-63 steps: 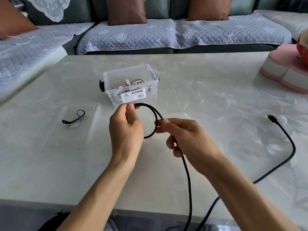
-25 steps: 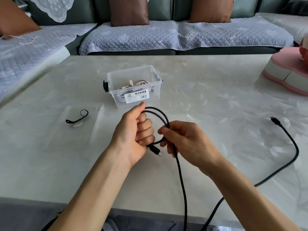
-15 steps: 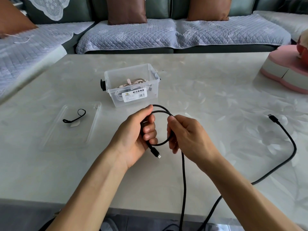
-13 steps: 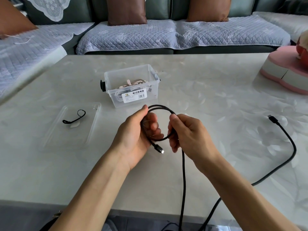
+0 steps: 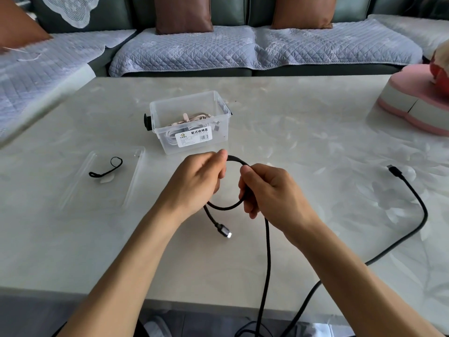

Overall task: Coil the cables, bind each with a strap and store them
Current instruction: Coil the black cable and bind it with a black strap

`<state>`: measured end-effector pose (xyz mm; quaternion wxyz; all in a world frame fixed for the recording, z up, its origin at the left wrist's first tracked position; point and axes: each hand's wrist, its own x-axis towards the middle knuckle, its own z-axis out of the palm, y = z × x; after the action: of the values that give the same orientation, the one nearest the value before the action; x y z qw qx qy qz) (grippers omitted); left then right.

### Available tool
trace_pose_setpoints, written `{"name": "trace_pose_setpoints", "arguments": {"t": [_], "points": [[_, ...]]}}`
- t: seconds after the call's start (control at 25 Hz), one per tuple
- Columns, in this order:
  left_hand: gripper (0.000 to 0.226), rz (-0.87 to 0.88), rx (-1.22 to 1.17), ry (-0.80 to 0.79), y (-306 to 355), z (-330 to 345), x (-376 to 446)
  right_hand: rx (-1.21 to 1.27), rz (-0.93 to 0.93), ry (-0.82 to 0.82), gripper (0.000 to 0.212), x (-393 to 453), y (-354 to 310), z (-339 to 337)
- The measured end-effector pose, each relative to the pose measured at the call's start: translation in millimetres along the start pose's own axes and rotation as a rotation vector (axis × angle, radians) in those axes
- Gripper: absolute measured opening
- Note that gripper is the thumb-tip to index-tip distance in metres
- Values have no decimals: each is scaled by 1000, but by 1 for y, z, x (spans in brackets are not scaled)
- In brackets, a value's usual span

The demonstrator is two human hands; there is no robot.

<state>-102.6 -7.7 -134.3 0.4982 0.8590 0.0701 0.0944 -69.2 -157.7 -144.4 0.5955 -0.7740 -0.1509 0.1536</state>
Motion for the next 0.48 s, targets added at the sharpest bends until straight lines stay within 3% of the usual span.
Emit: {"name": "trace_pose_setpoints", "arguments": {"t": [0.2, 0.36, 0.48], "points": [[45, 48, -161, 189, 0, 3, 10, 102, 123, -127, 41, -4, 2, 0], [45, -54, -325, 326, -6, 1, 15, -8, 235, -371, 26, -7, 1, -3], [43, -84, -382, 378, -9, 2, 14, 155, 239, -358, 11, -6, 3, 0]]}}
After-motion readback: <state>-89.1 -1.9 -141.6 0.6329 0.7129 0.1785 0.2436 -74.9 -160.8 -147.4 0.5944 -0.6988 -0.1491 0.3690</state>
